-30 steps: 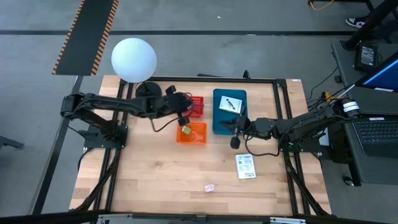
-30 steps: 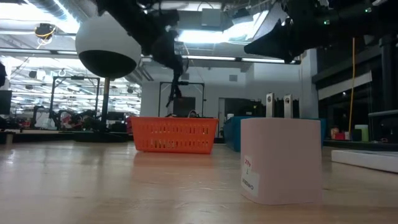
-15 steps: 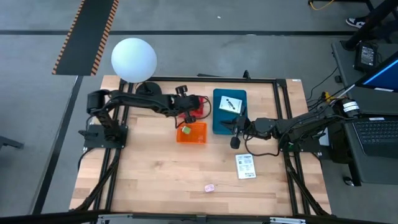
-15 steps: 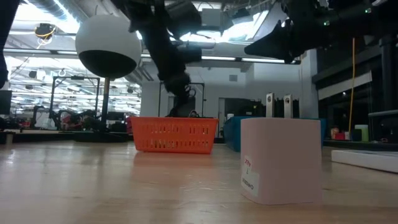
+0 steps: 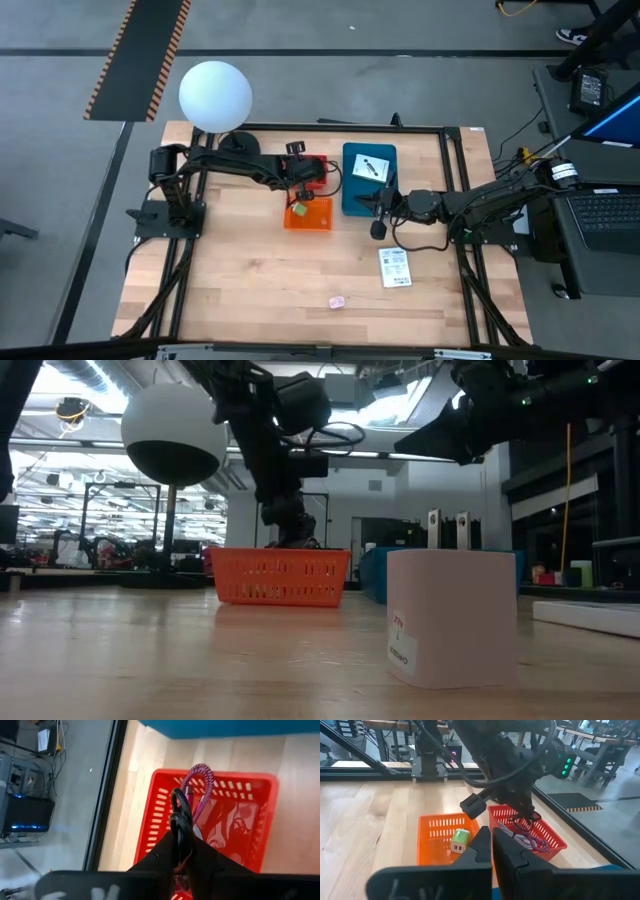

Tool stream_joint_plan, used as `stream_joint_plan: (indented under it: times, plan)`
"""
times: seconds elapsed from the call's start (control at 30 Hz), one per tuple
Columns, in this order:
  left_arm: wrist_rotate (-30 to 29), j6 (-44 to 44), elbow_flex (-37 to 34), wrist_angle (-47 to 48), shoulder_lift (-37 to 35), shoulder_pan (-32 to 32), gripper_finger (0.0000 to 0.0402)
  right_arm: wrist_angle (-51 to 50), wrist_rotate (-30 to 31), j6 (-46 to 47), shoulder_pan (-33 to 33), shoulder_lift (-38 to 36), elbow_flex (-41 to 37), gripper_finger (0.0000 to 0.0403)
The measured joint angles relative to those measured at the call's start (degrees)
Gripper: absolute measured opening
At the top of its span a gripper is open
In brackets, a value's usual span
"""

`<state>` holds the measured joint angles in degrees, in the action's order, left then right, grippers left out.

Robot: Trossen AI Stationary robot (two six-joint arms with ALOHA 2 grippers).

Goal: Pick and place items into bin
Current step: Put the black charger cable into the red bin, then put the pink charger adapter into the orange bin

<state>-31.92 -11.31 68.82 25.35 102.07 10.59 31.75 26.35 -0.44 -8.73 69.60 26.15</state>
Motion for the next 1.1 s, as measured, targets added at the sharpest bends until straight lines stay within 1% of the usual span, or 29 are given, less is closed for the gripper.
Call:
stream_joint_plan:
  times: [0.43,0.57,0.67,0.77,0.9,1.0,1.1]
  plan:
    - [0.07,-0.11,0.00,-0.42,-0.03,-1.23,0.0113,0.15,0.02,0.40,-0.07,0.00,0.00,0.0000]
    - [-0.07,-0.83,0.00,-1.31,-0.03,-1.50,0.0129,0.15,0.02,1.13,-0.11,0.00,0.00,0.0000]
    - [-0.30,-1.84,0.51,-1.13,-0.03,-1.82,0.0137,0.15,0.04,3.23,-0.11,0.00,0.00,0.0000]
    - [-0.61,-2.34,1.44,-1.10,-0.03,-2.28,0.0141,0.13,-0.23,3.47,-0.11,0.00,0.00,0.0000]
    - [-2.28,-3.47,4.07,0.41,-0.03,-3.83,0.0143,-0.50,-4.27,6.12,-0.11,0.00,0.00,0.0000]
    - [-0.81,-2.99,6.27,1.39,-0.14,-6.03,0.0140,-1.61,-8.55,6.18,-0.54,0.02,-0.01,0.0000]
    - [0.75,-2.98,7.50,2.72,-0.38,-9.43,0.0133,-1.79,-8.37,5.43,-2.87,0.02,0.00,0.0000]
